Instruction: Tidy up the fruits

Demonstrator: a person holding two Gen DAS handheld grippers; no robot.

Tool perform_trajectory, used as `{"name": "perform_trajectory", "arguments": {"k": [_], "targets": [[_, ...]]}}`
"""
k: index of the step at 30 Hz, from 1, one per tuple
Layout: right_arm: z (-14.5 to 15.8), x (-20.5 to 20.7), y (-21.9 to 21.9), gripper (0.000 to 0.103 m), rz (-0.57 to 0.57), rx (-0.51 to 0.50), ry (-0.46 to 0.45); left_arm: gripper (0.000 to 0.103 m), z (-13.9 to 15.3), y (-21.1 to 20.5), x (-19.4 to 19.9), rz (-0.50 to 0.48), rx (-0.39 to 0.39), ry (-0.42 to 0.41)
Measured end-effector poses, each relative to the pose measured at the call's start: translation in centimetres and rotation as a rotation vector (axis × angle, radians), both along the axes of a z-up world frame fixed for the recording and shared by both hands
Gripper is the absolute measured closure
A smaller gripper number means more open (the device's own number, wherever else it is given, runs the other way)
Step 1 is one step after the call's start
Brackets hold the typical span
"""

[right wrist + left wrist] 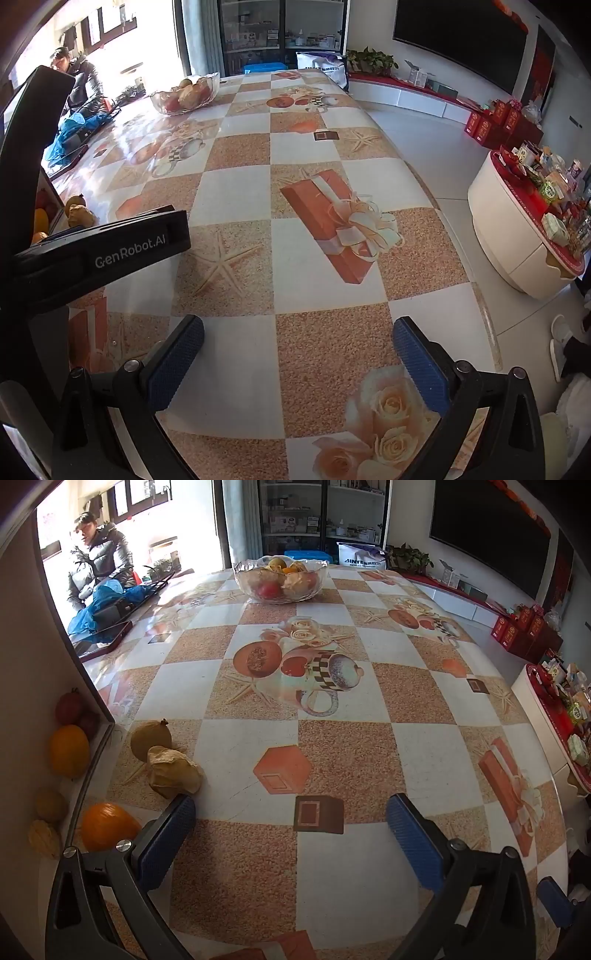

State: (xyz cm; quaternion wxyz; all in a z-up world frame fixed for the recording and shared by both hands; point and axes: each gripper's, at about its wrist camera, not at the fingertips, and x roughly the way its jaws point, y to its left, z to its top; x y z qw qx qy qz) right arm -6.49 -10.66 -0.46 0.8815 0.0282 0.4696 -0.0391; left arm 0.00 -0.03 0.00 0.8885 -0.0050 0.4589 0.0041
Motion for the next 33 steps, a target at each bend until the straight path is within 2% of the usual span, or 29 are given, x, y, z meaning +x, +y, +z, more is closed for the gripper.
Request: {"name": "perform_trajectory", "arguments": {"k": [33], "targets": [[0.01, 0.04, -0.02, 0.001, 0.000, -0.012, -0.008, 0.000, -0.04, -0.03, 0.03, 0.000, -0.003, 0.001]]}}
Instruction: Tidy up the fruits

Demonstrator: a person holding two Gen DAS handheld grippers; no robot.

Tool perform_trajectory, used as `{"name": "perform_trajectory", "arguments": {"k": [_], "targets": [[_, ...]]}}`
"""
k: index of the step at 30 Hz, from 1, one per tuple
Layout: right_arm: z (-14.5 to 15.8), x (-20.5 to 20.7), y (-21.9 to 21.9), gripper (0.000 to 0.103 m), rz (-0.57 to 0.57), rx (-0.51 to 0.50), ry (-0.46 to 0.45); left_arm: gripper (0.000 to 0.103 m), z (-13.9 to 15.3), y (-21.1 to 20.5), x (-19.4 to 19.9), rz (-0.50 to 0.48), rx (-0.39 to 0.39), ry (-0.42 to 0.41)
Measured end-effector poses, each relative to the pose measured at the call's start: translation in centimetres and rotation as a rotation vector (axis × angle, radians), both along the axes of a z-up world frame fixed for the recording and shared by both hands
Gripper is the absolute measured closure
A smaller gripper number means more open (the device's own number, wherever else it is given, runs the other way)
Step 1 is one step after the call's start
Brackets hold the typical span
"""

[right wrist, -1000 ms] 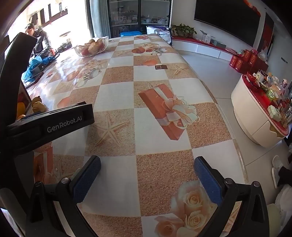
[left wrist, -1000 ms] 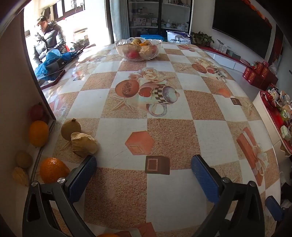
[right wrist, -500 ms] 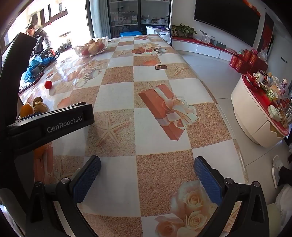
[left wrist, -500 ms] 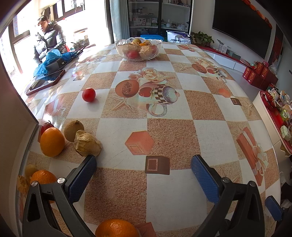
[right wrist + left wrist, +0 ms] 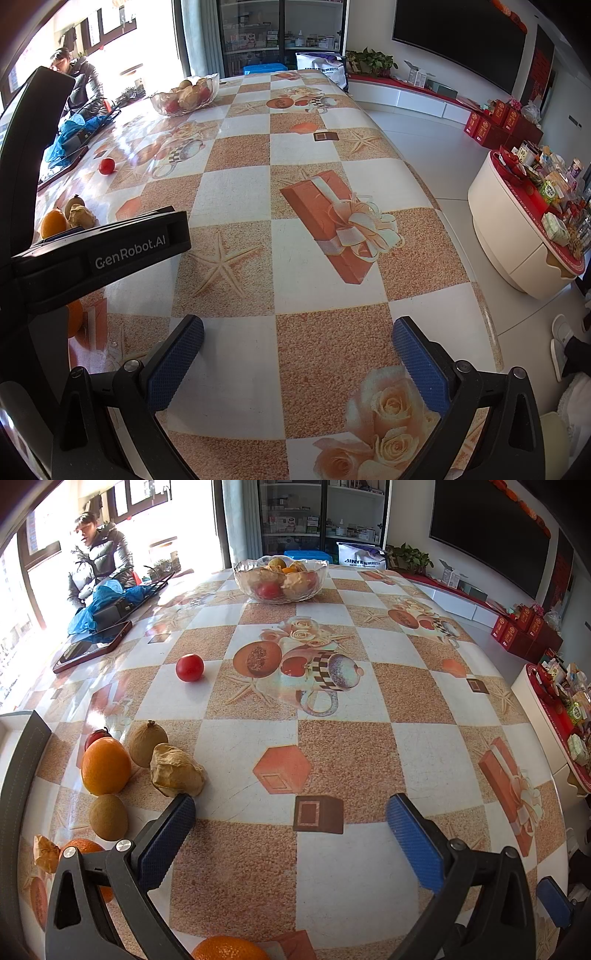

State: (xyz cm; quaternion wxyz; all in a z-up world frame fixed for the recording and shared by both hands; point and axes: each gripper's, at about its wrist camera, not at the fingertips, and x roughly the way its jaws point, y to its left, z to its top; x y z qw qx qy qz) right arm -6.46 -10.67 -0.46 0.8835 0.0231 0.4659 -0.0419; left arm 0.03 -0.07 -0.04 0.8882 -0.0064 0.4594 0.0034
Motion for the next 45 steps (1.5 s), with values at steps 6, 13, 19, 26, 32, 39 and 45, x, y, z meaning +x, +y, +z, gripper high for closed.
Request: {"name": "perform_trajectory", "arguments": {"k": [6, 13, 19, 26, 32, 39, 45], "targets": [[0.0, 0.0, 0.0, 0.001, 0.001, 0.002, 0.001, 0.000, 0.0, 0.0, 0.0, 0.000, 0.000, 0.000], [-0.1, -0.5, 0.0, 0.001, 0.003, -0.004, -0.036, 0.000, 0.1, 0.1, -0.1, 0.000, 0.000, 0.000], [1.2, -0.2, -1.6, 0.001, 0.009, 0.065, 0.057, 0.000, 0.6, 0.1, -0.2, -0.006, -0.002, 0.068], [8.8, -1.9, -4.1, 0.001, -0.037, 0.131, -0.002, 0.000, 9.1, 3.0, -8.7, -0.160, -0.072, -0.135], [15.1, -2.4, -0.6, 0.001, 0.048, 0.348, -0.029, 0.000, 13.3, 10.8, -14.5, -0.195, -0.122, -0.156], [17.3, -3.3, 7.0, 0.001, 0.180, 0.484, 0.034, 0.000, 15.7, 21.5, -19.3, -0.094, -0.115, -0.145], [18.4, -2.9, 8.2, 0.001, 0.211, 0.744, 0.095, 0.000, 19.0, 28.9, -21.8, 0.032, -0.081, -0.227]]}}
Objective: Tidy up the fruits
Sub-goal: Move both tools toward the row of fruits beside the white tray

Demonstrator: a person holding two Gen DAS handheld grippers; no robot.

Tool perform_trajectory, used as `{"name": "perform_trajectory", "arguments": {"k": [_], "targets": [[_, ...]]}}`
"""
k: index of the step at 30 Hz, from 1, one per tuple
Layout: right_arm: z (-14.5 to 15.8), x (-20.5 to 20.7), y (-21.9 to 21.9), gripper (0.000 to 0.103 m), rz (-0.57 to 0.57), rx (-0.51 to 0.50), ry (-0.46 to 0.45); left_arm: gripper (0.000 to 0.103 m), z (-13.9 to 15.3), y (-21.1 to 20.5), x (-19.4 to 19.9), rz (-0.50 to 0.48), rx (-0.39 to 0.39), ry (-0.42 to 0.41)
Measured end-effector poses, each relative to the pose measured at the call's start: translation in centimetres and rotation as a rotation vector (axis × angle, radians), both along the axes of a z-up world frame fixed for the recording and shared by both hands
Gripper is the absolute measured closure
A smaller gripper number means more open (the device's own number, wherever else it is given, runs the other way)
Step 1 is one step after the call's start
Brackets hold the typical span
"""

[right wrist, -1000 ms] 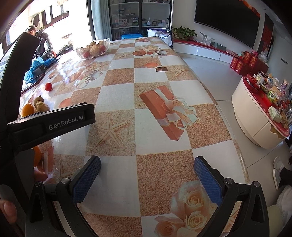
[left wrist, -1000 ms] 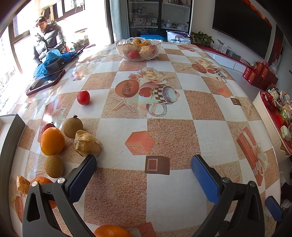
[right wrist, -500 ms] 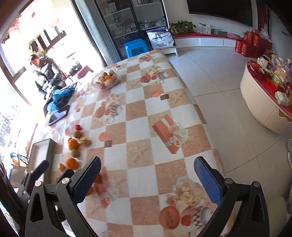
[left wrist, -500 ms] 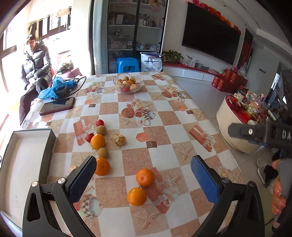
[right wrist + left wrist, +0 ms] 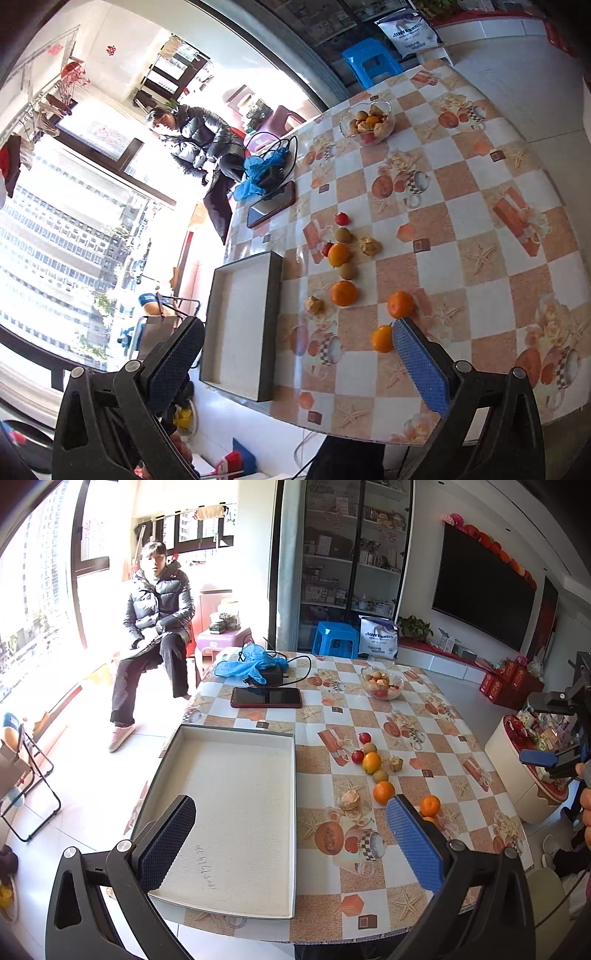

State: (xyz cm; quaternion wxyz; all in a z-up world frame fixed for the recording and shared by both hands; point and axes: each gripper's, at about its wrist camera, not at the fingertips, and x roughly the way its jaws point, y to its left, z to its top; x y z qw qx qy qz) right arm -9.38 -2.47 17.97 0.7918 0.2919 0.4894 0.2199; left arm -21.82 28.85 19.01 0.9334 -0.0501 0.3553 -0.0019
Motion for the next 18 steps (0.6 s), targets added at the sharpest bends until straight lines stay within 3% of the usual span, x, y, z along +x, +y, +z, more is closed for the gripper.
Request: {"name": "perform_trajectory", "arguments": {"k": [3, 6, 9, 14, 18], "targets": [[1.5, -0.6, -0.5, 0.001, -0.029, 0.078, -0.075, 0.000, -0.3, 1.1, 0.1, -0.003, -0.025, 0.025], [1.4, -0.5, 0.4, 0.001, -0.001, -0.024, -0.115, 0.000, -3.0, -1.0, 1.9, -0.031, -0.029, 0.116], [-3.4, 0.1, 2.4, 0.001, 0.131, -0.238, -0.021, 0.000, -6.9, -5.5, 4.0, -0.085, 0.013, 0.200], [-13.2, -0.1, 0.3, 0.001, 0.088, -0.505, 0.144, 0.000, -12.6, -10.7, 8.3, -0.128, 0.016, 0.322], [-16.8, -0.5, -2.6, 0.001, 0.048, -0.628, 0.182, 0.000, -14.9, -11.5, 11.7, -0.090, 0.060, 0.341]]}}
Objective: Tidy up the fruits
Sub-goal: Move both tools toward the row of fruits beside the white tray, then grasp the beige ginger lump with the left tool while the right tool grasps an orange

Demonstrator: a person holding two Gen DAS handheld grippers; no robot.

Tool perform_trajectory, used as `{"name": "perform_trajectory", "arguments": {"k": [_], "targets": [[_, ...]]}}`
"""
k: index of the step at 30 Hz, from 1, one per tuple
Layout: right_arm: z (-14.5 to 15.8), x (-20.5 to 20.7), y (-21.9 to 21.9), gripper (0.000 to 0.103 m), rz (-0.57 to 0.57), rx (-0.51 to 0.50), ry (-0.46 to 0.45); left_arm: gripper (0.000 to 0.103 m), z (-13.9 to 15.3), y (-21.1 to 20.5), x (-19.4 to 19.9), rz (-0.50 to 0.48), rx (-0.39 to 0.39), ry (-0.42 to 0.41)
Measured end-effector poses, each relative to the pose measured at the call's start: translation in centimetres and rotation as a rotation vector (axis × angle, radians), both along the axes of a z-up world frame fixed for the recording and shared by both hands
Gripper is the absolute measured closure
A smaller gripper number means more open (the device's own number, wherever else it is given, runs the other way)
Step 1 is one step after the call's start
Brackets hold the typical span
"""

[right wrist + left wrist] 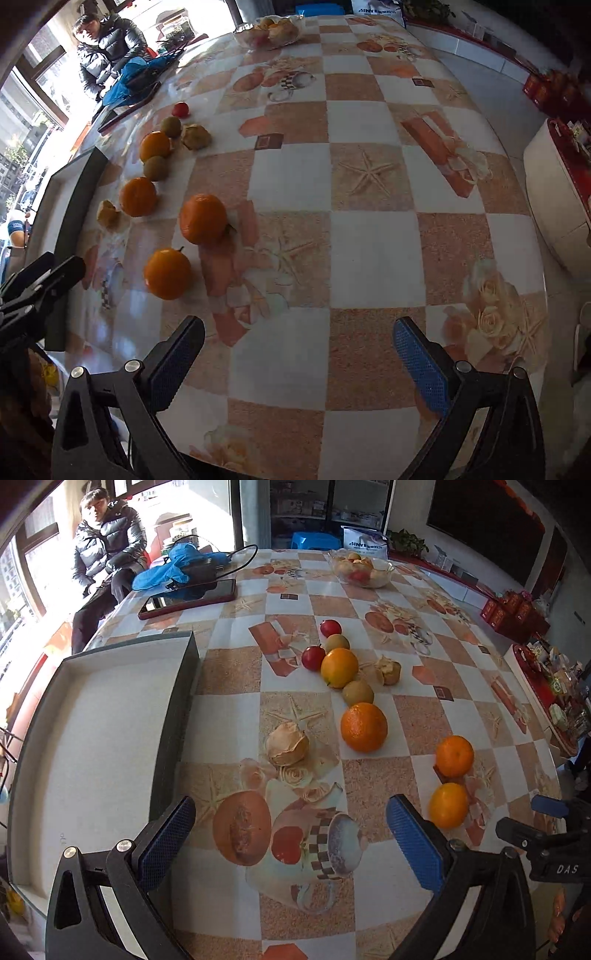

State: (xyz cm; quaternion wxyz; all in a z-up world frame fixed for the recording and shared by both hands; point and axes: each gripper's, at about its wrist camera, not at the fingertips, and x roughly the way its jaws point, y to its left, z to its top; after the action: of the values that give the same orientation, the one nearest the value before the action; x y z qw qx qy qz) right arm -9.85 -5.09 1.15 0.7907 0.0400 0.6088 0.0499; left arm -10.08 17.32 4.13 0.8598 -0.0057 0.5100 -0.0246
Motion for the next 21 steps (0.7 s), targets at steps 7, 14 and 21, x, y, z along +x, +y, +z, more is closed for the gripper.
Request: {"name": "perform_trajectory", "arguments": {"k": [7, 14, 21], "targets": [[-1.0, -0.5, -2.5, 0.000, -0.008, -0.122, -0.081, 0.000, -3.1, 0.5, 3.2, 0.044, 0.032, 0.025], [-0.4, -0.1, -4.0, 0.000, -0.014, -0.084, -0.098, 0.000, -3.6, 0.3, 3.7, 0.056, 0.057, -0.032], [1.7, 2.6, -0.3, 0.000, 0.061, 0.060, -0.147, 0.000, -3.6, 0.1, 4.3, 0.030, 0.049, -0.037]]}}
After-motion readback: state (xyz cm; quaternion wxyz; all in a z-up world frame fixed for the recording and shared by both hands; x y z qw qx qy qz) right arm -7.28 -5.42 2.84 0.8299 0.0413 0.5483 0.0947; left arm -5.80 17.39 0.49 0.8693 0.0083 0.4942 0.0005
